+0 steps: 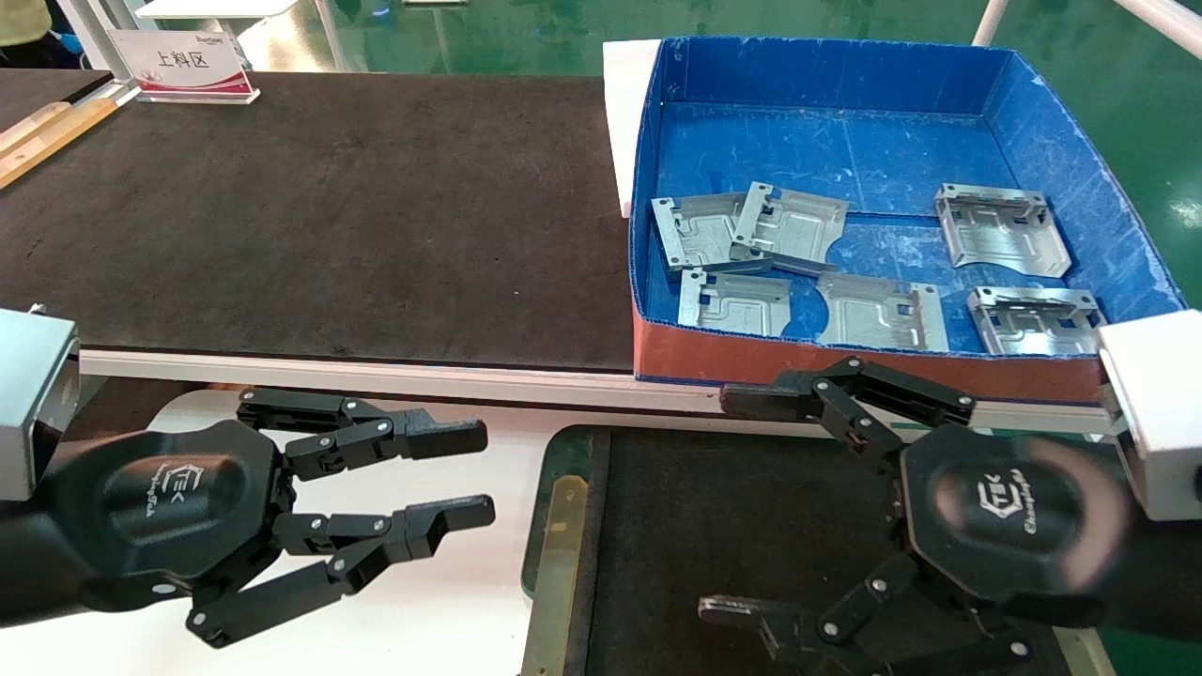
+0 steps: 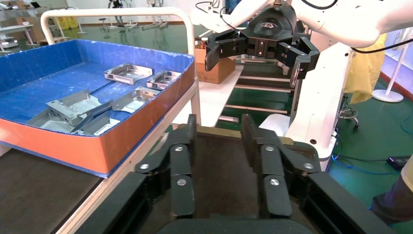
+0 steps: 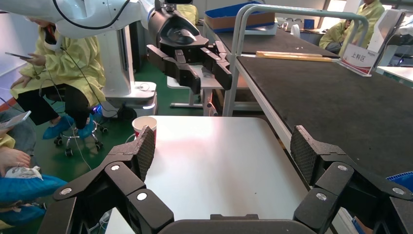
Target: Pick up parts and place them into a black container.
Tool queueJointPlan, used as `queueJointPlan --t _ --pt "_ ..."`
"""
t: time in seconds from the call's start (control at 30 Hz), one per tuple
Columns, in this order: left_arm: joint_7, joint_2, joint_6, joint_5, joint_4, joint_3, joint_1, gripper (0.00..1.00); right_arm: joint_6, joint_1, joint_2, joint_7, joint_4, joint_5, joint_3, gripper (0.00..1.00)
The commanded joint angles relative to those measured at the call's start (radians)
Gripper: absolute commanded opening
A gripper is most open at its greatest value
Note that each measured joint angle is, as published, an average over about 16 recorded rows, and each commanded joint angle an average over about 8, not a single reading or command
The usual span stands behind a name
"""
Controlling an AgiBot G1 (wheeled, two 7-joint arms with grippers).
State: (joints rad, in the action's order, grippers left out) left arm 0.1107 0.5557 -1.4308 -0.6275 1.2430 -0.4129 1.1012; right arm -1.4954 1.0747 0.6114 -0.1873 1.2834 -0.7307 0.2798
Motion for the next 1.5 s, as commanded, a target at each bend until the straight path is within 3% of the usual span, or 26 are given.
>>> queueJointPlan --t 0.03,0.87,1.13,1.5 --pt "0.0 0.0 0.0 0.0 0.0 0.0 0.0 0.0 0.0 0.0 0.0 0.0 0.0 0.0 0.0 1.0" --pt "0.0 0.0 0.0 0.0 0.0 0.0 0.0 0.0 0.0 0.0 0.0 0.0 0.0 0.0 0.0 1.0" --pt "0.0 0.0 0.0 0.0 0.0 0.0 0.0 1.0 0.0 0.0 0.0 0.0 0.0 0.0 0.0 1.0" --pt "0.0 0.0 0.0 0.0 0.0 0.0 0.0 1.0 0.017 0.051 0.023 0.006 -0.007 -0.045 0.014 1.0"
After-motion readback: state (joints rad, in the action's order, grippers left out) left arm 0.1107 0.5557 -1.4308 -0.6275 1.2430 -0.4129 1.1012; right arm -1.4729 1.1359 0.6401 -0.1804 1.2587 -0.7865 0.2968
